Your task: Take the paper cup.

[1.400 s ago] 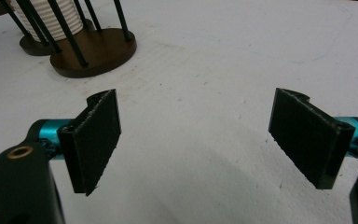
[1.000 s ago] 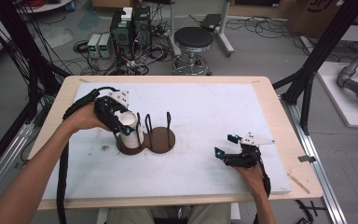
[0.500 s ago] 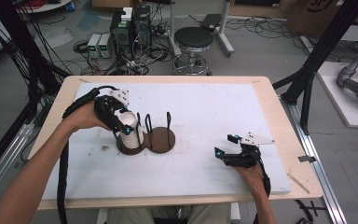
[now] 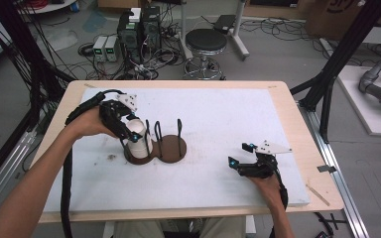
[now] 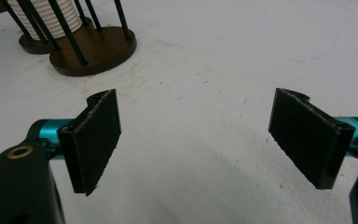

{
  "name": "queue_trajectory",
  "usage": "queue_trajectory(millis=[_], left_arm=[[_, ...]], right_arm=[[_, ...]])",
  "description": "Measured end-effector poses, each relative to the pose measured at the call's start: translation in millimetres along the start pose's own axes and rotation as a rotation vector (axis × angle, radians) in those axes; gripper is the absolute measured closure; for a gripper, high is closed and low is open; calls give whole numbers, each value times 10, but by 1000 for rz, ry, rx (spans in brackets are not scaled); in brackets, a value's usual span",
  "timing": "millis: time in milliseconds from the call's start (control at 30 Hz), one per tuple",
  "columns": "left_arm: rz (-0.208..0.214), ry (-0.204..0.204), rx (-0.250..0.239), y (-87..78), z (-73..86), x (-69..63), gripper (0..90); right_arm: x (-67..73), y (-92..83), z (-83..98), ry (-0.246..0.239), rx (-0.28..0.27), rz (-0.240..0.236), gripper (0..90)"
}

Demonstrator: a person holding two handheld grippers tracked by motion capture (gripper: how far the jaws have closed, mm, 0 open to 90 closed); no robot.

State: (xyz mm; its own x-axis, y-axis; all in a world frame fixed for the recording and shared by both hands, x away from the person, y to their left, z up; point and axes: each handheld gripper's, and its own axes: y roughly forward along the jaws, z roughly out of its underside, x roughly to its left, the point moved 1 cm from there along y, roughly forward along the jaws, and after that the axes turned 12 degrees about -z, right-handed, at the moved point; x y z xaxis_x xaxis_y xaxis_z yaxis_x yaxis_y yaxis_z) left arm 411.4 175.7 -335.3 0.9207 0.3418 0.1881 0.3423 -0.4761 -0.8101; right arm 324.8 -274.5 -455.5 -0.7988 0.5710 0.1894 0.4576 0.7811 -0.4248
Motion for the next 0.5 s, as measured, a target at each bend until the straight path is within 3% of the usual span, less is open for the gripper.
queue_trajectory(millis=[500], left_arm=[[-13, -4, -6, -168, -66, 33, 362]], right_arm=[[-2, 4, -1, 0, 2, 2, 171]])
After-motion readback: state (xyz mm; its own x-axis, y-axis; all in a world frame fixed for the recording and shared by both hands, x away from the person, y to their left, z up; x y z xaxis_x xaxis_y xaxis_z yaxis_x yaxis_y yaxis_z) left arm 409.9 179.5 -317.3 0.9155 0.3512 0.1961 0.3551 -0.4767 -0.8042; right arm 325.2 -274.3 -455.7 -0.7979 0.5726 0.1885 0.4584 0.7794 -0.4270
